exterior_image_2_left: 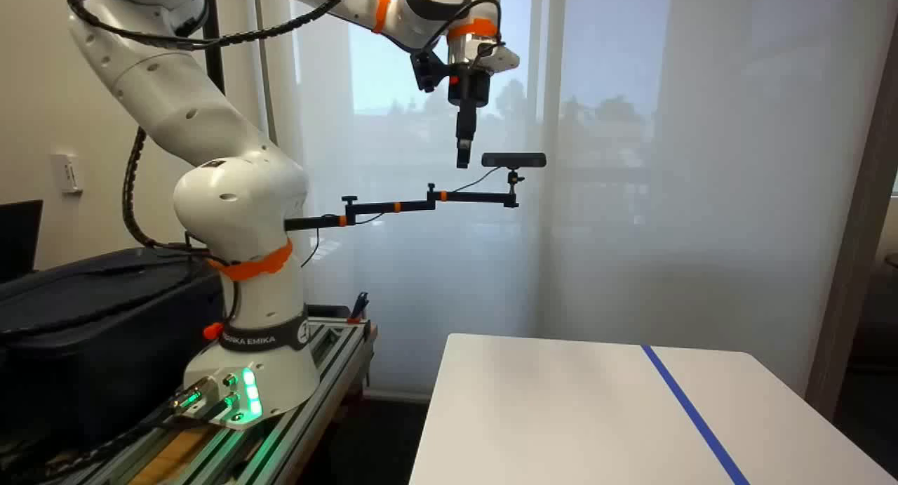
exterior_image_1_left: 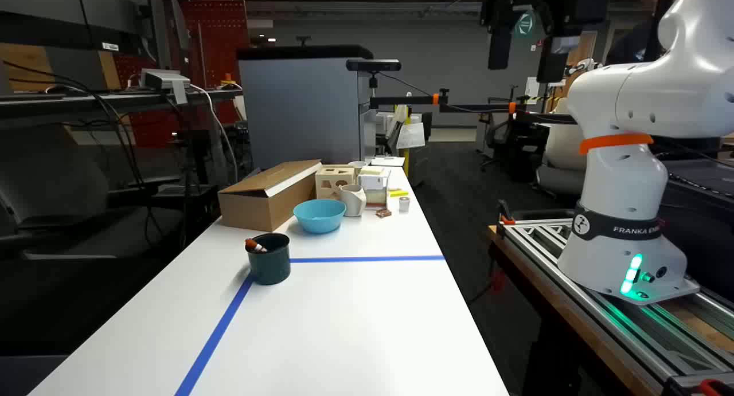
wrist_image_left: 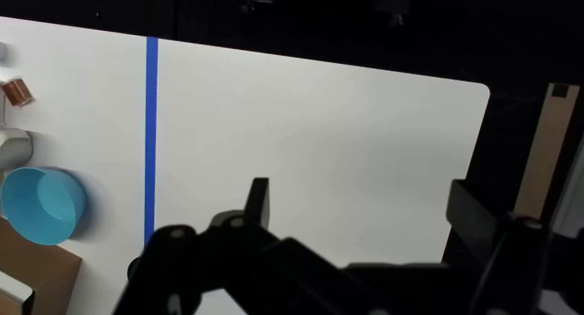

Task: Remove the red marker from the mug.

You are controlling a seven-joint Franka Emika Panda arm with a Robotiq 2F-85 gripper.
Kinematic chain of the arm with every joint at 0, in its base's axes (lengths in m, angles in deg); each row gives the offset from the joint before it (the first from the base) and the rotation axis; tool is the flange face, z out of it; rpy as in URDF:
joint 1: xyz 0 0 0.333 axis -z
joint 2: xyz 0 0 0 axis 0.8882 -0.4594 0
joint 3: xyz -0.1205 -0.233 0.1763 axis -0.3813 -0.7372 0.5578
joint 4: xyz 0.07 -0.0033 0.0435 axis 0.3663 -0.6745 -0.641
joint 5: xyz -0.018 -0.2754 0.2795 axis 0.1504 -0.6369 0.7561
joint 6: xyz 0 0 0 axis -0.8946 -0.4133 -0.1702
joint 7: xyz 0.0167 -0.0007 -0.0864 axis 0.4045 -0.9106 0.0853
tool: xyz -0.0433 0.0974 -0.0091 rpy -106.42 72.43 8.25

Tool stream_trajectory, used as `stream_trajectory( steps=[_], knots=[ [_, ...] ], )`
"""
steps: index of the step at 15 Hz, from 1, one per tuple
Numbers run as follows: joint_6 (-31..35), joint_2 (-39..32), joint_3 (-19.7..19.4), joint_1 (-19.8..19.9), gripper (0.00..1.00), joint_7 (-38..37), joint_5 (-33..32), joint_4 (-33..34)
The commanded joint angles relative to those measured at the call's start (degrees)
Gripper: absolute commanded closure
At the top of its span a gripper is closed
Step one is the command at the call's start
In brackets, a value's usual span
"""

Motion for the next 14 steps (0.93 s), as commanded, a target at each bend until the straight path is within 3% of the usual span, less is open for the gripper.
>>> stream_trajectory(
  steps=[1, 12, 14],
  knots=[
    [-0.06, -0.25, -0.63, -0.86, 0.0, -0.43, -0.4, 0.24],
    [-0.06, -0.19, -0.62, -0.85, 0.0, -0.43, -0.4, 0.56],
    [0.37, -1.76, -2.19, -0.98, 0.0, 1.43, 0.89, -0.09]
  ],
)
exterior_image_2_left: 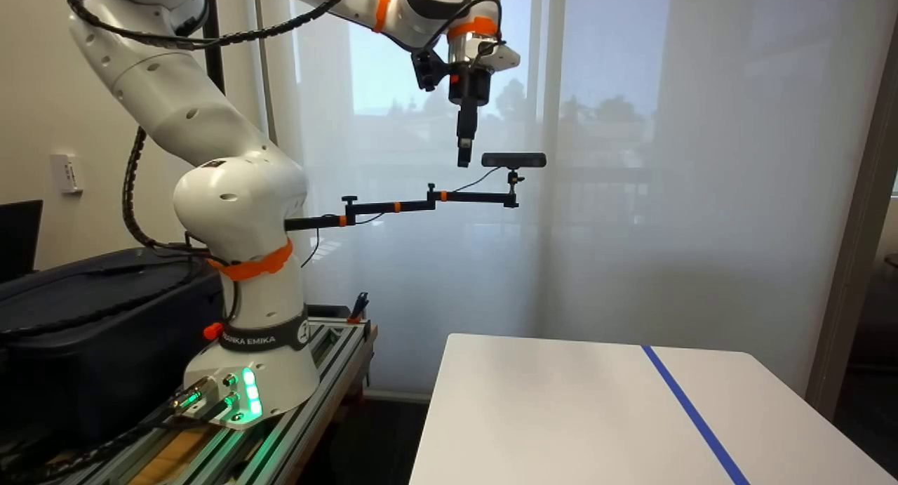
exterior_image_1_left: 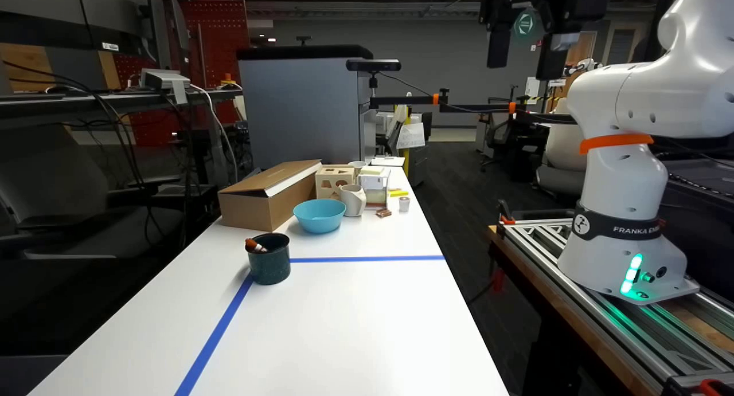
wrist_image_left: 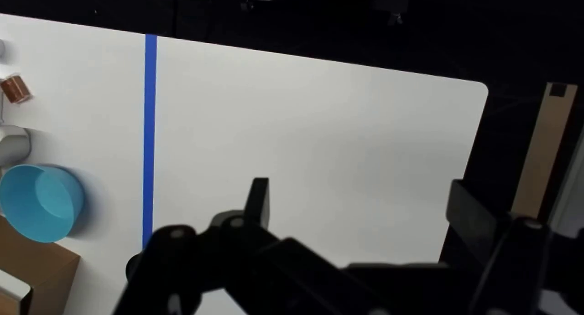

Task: Remove the red marker from the mug.

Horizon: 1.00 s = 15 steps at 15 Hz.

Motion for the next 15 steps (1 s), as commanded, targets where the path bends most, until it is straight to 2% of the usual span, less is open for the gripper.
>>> stream_trajectory(
  steps=[1, 9, 15],
  knots=[
    [0.6, -2.86, -2.9, -0.61, 0.0, 1.97, 1.35, -0.51],
    [9.61, -18.1, -13.2, 4.52, 0.0, 8.16, 0.4, 1.98],
    [17.21, -29.45, -17.81, 7.67, 0.0, 12.04, -2.02, 7.95]
  ],
)
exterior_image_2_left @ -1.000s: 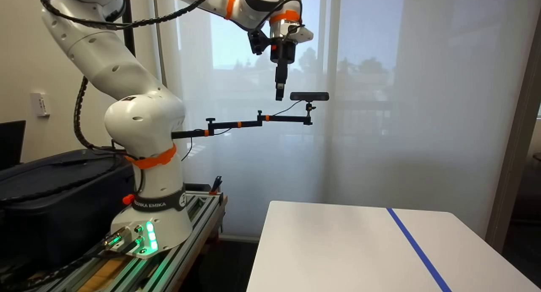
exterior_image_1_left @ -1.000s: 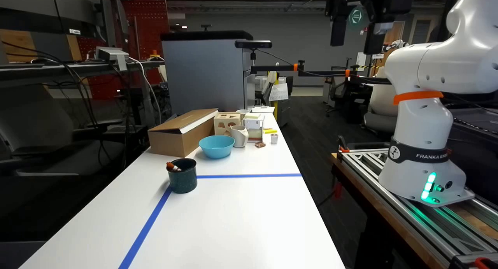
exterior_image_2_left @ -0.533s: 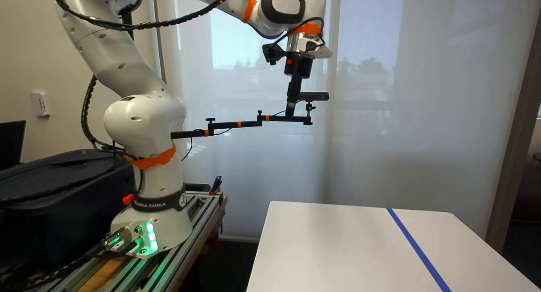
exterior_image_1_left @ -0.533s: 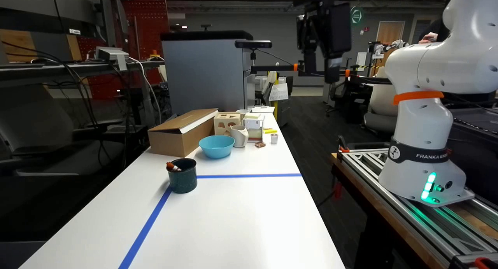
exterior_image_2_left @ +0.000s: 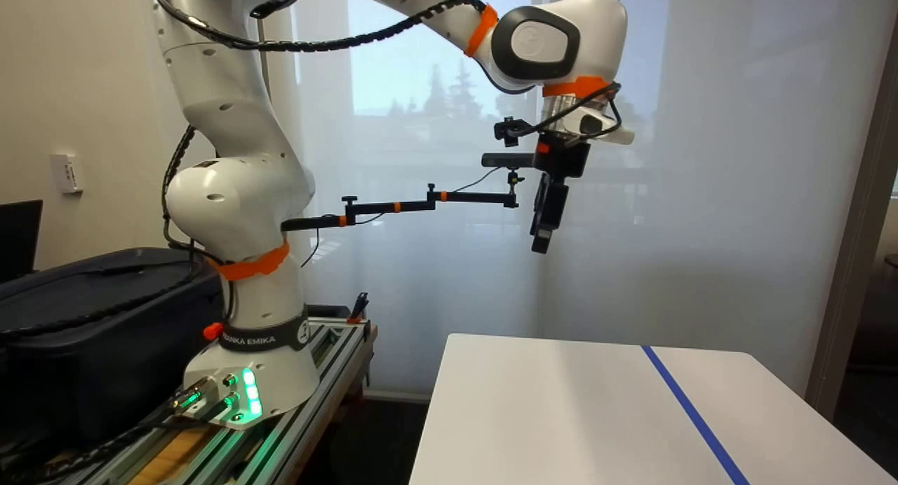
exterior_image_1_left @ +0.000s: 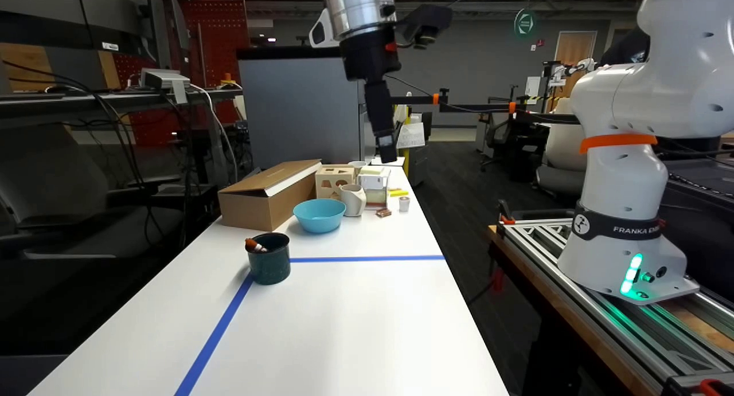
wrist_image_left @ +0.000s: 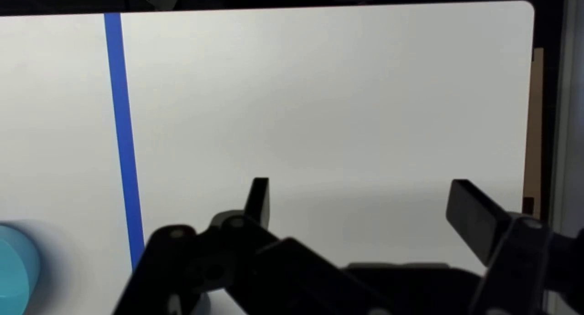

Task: Remove the red marker from the mug.

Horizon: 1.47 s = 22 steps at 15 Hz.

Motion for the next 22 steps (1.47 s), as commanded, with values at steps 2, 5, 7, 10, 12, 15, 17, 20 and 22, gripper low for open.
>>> stream_trajectory(
  steps=[2, 5, 7, 10, 12, 15, 17, 20, 22],
  knots=[
    [4.45, -8.81, -2.14, 2.2, 0.0, 2.24, -4.17, 6.64],
    [8.65, -14.08, -3.99, 3.72, 0.0, 2.81, -9.29, 9.93],
    [12.16, -17.45, -5.45, 4.68, 0.0, 3.16, -13.88, 11.89],
    [18.17, -22.39, -7.63, 5.85, 0.0, 4.26, -17.91, 14.48],
    [23.39, -26.23, -8.99, 6.69, 0.0, 4.66, -18.92, 16.5],
    [32.13, -32.28, -10.97, 7.65, 0.0, 4.16, -18.88, 19.72],
    [37.67, -36.81, -12.58, 7.98, 0.0, 3.19, -18.74, 23.07],
    [41.53, -42.39, -13.72, 8.57, 0.0, 3.29, -16.3, 27.99],
    [41.52, -44.75, -12.76, 9.45, 0.0, 3.97, -13.54, 30.48]
  ],
)
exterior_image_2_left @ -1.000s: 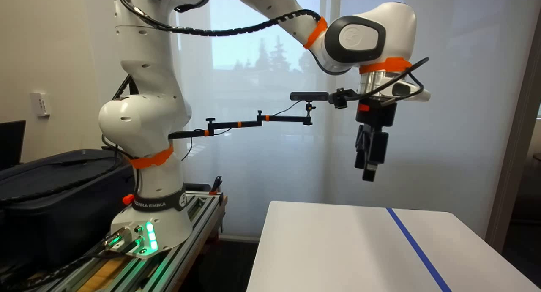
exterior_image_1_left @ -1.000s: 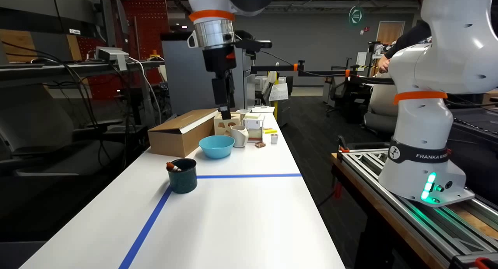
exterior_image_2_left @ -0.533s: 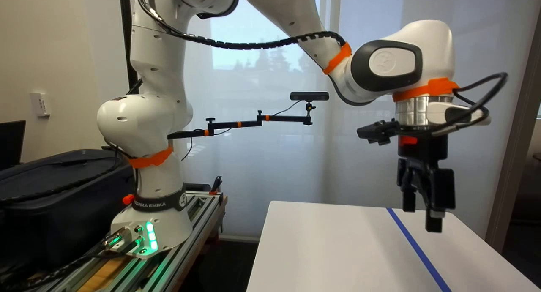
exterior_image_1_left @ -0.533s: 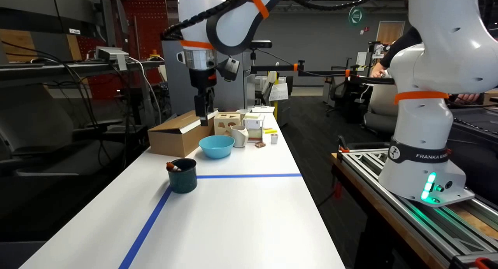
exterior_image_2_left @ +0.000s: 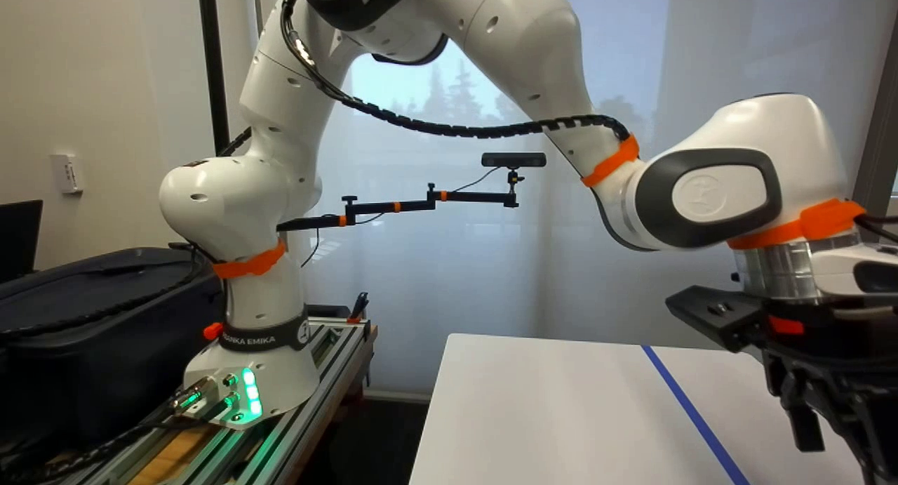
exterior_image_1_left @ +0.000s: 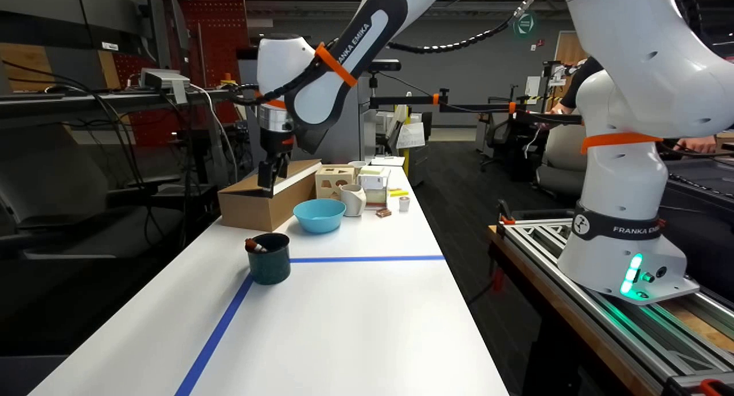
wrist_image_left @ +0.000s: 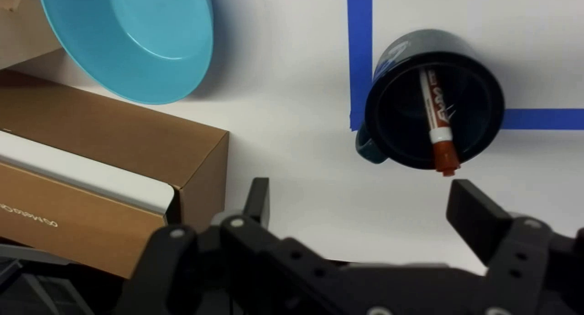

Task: Remove the red marker from the mug.

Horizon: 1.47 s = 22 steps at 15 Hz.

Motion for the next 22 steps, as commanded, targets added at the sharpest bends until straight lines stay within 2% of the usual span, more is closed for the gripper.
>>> stream_trajectory(
  steps=[1, 7, 9, 10, 13, 14, 22],
  knots=[
    [0.2, -4.78, 1.79, 1.41, 0.0, 0.57, 4.97, 5.85],
    [-1.67, -6.4, 6.1, 2.16, 0.0, 2.29, 12.7, 7.58],
    [-3.13, -6.77, 5.28, 1.46, 0.0, 0.87, 12.81, 7.9],
    [-0.84, -6.21, 4.74, 0.75, 0.0, 0.83, 11.79, 6.36],
    [-1.82, -6.32, 4.66, 0.89, 0.0, 0.75, 11.87, 6.6],
    [0.07, -3.39, 4.34, 0.15, 0.0, -0.68, 11.84, 3.33],
    [7.14, 0.97, -6.47, -8.69, 0.0, -14.88, 3.65, -3.8]
  ],
)
